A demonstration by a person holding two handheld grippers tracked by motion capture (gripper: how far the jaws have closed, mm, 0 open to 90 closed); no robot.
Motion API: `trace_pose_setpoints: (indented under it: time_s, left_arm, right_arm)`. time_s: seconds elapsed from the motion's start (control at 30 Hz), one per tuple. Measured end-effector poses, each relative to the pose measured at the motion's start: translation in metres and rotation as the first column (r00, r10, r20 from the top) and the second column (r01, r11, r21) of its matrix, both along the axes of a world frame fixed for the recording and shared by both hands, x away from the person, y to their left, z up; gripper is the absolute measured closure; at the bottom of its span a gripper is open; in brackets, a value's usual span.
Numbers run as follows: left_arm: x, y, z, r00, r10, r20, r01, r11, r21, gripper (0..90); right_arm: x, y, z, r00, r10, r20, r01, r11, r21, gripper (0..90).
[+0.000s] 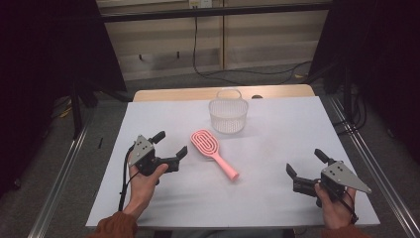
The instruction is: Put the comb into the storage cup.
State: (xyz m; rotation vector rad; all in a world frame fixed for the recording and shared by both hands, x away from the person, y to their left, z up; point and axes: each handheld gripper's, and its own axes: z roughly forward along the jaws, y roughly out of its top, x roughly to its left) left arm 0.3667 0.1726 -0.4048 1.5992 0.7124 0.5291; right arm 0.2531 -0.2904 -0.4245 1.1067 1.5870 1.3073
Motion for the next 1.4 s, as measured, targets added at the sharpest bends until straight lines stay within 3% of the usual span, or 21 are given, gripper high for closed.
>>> trace_pose_setpoints:
  time_s: [0.1,0.17,0.53,0.9,1.1,1.4]
  left_arm:
    - [0.005,-0.004,0.0,0.9999,-0.009,0.013,0.009,0.9992,0.039,2.4]
    - [0.009,-0.006,0.0,1.0,-0.005,-0.004,0.005,0.9999,0.013,2.4]
    - [0.027,-0.022,0.003,0.999,-0.019,0.04,0.019,0.9998,-0.006,2.4]
    - [0.043,-0.042,-0.001,0.9983,-0.052,0.025,0.052,0.9986,0.001,6.4]
    - [0.054,-0.046,0.006,0.9988,-0.036,0.035,0.036,0.9992,-0.018,4.8]
    - [0.071,-0.048,0.013,0.9981,-0.014,0.06,0.014,0.9999,0.004,6.8]
  right_arm:
    - [0.0,0.0,0.0,1.0,0.001,0.003,-0.001,1.0,0.0,0.0]
    - [0.0,-0.001,0.0,1.0,0.0,0.003,0.0,1.0,-0.001,0.0]
    - [-0.001,0.0,0.0,1.0,0.004,-0.006,-0.004,1.0,-0.005,0.0]
    - [-0.002,0.0,-0.001,1.0,0.008,-0.005,-0.008,1.0,-0.003,0.0]
    - [-0.002,0.0,-0.001,1.0,0.007,-0.006,-0.007,1.0,-0.003,0.0]
    - [-0.003,0.0,-0.001,0.9999,0.014,-0.004,-0.014,1.0,-0.001,0.0]
